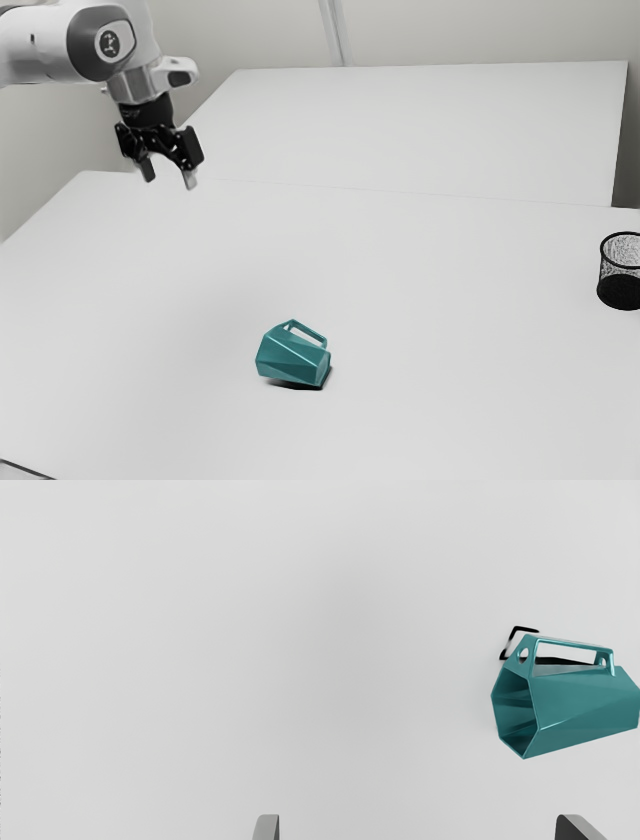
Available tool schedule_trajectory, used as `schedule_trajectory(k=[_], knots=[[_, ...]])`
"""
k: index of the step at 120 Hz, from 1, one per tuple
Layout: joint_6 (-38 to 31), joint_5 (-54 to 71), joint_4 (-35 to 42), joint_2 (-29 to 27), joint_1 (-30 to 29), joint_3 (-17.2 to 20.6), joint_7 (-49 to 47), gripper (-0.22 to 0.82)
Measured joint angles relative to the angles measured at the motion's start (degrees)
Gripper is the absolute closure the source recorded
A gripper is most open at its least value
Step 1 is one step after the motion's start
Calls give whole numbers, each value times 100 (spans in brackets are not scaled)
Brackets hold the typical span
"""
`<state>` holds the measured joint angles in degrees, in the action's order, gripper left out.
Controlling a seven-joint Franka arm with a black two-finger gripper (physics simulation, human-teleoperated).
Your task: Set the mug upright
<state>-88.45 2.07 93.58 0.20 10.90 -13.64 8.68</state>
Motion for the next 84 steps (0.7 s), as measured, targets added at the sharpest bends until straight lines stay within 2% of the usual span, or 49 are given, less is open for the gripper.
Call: schedule_trajectory(k=[16,29,47,60,71,84], knots=[[-394,1,221,-172,100,-54,106,0],[-1215,-18,1506,-886,78,-168,166,0],[-2597,-779,2819,-1199,-55,-591,195,0],[-3507,-1387,3727,-1645,-57,-694,217,0],[-4033,-2018,4345,-2004,-55,-707,407,1],[-4447,-3089,4962,-2220,-57,-813,1122,0]])
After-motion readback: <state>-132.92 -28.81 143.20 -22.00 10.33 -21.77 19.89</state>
